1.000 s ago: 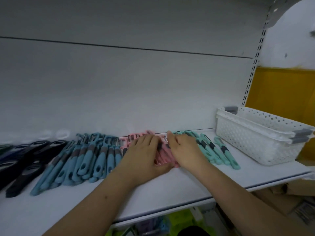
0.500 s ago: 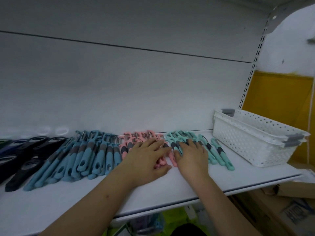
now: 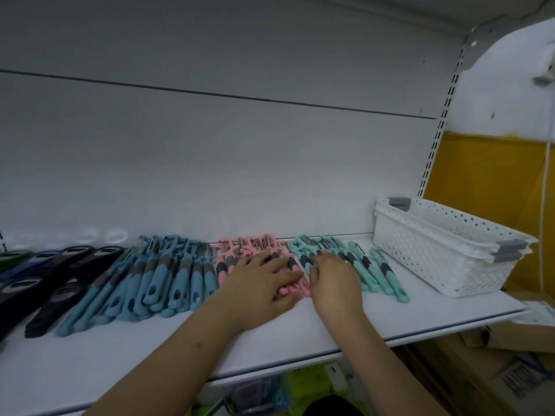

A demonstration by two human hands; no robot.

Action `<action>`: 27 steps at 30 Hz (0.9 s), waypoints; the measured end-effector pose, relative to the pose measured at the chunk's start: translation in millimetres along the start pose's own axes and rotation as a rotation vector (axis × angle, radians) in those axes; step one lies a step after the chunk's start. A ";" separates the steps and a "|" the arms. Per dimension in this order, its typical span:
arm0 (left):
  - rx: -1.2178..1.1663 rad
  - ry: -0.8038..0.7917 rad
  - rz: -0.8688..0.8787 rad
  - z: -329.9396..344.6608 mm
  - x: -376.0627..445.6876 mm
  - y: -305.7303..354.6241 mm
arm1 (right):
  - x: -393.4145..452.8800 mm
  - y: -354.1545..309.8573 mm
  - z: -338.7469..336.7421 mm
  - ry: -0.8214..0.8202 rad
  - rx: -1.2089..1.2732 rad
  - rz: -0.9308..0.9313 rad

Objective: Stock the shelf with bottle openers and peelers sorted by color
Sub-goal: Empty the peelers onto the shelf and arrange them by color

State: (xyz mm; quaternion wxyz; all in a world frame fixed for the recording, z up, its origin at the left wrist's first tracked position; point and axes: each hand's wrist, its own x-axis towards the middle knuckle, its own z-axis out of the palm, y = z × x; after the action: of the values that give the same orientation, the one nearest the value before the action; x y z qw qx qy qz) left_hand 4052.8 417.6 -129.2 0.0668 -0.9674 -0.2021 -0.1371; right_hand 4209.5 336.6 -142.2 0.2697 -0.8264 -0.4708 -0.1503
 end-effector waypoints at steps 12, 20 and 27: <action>0.047 0.121 0.122 -15.0 10.3 11.1 | 1.7 48.3 -53.9 0.007 0.109 0.219; 0.030 -0.111 0.002 -14.9 49.3 77.9 | 0.5 116.7 -45.1 -0.154 -0.216 0.161; -0.190 -0.258 -0.200 6.1 85.8 111.2 | 32.6 133.2 -31.7 -0.108 0.130 0.074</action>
State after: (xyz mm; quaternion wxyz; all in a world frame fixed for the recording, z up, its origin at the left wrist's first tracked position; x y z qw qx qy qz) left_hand 4175.3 349.7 -118.1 -0.0656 -0.9540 -0.2905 -0.0362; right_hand 4340.8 285.9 -140.7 0.3026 -0.8308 -0.4626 -0.0647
